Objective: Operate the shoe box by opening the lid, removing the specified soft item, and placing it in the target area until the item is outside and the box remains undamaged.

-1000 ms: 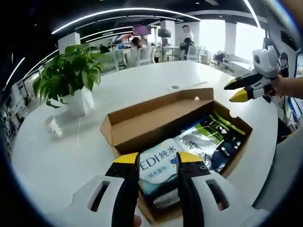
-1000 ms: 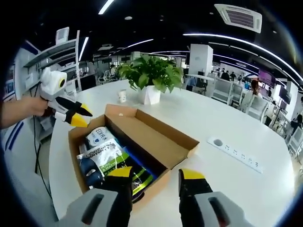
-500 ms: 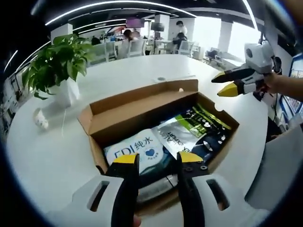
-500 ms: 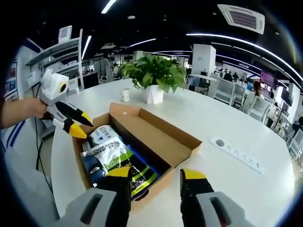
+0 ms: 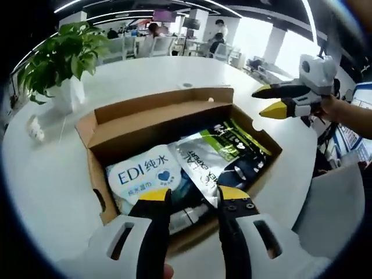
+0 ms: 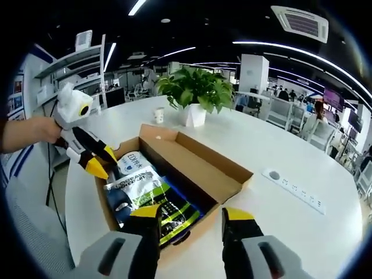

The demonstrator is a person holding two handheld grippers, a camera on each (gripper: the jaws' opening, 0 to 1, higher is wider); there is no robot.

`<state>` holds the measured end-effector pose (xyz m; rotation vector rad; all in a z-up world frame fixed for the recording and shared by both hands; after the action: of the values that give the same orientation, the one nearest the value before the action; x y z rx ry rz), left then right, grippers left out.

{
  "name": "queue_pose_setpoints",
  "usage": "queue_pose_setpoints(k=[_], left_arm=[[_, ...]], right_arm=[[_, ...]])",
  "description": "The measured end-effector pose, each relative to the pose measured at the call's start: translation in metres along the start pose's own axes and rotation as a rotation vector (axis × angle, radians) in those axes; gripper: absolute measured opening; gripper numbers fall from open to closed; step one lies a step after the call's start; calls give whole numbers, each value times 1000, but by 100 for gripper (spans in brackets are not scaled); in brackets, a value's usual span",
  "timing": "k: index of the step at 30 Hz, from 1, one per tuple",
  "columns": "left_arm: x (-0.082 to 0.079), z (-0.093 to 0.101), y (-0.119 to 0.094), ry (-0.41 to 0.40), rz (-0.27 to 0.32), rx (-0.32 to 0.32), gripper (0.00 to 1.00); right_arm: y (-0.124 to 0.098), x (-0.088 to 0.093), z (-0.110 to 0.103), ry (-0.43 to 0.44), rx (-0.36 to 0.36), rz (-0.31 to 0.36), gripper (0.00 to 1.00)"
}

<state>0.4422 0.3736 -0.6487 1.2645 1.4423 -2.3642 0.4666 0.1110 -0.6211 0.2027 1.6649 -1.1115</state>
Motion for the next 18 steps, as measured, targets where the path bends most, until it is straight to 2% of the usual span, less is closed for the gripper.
queue_pose_setpoints(k=[12, 18], left_arm=[[10, 10, 14, -115, -62, 95, 29], [12, 14, 19, -161, -73, 122, 25]], right_arm=[[2, 4, -4, -5, -19, -2, 38], [2, 6, -4, -2, -23, 1, 38]])
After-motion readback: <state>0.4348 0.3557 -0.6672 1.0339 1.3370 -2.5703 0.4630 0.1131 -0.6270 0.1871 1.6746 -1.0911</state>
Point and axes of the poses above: the point that each gripper's makers call its tool centre point, and the gripper's own axes: y roughly forward along the fingers, z roughly to its right, x roughly out of its underside, the point moved 8 cm from there along -y, roughly backward along the fingers
